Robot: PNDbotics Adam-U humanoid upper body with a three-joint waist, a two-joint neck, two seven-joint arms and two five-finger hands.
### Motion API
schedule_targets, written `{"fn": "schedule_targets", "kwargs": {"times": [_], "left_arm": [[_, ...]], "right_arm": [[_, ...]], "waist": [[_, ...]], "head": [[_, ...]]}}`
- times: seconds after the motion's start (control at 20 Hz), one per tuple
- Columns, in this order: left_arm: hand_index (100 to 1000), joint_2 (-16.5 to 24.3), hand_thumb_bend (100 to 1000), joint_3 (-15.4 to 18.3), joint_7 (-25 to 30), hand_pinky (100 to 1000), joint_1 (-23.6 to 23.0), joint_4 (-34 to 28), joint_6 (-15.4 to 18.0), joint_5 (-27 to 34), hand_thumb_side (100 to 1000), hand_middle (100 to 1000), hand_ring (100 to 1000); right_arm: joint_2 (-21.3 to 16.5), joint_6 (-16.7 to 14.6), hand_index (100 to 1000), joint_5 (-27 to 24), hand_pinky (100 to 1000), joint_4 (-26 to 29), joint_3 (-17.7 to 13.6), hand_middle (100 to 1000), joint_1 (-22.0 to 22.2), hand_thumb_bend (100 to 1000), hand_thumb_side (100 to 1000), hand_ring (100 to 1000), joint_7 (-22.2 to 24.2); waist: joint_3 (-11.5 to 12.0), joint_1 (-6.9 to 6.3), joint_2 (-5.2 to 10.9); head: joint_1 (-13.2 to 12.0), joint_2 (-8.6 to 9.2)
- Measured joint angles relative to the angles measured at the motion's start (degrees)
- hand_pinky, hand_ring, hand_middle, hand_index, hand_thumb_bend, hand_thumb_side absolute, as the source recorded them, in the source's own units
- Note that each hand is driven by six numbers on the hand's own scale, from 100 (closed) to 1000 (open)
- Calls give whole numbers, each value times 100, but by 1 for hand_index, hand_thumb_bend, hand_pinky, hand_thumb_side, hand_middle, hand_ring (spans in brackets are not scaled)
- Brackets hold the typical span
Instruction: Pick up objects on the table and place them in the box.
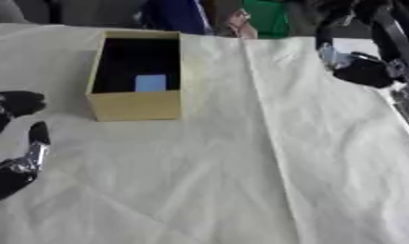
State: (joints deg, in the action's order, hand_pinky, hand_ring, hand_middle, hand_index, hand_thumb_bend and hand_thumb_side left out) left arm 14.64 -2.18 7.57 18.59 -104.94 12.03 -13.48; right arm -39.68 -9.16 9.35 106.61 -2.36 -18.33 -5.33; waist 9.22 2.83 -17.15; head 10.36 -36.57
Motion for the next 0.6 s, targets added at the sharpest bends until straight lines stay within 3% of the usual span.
{"fn": "schedule_targets", "kwargs": {"times": [0.3, 0.6], "left_arm": [[717, -1, 100, 17, -19, 815, -3, 0, -13, -18, 252, 722, 752], [717, -10, 100, 34, -30, 817, -50, 3, -26, -29, 251, 723, 753]], "right_arm": [[568, 128, 820, -14, 814, 249, -339, 629, 461, 100, 350, 607, -205], [1000, 181, 819, 11, 822, 327, -506, 630, 727, 100, 350, 609, -301]], "waist": [[-19, 4, -18], [-45, 4, -31]], "head": [[-34, -23], [-29, -169]]}}
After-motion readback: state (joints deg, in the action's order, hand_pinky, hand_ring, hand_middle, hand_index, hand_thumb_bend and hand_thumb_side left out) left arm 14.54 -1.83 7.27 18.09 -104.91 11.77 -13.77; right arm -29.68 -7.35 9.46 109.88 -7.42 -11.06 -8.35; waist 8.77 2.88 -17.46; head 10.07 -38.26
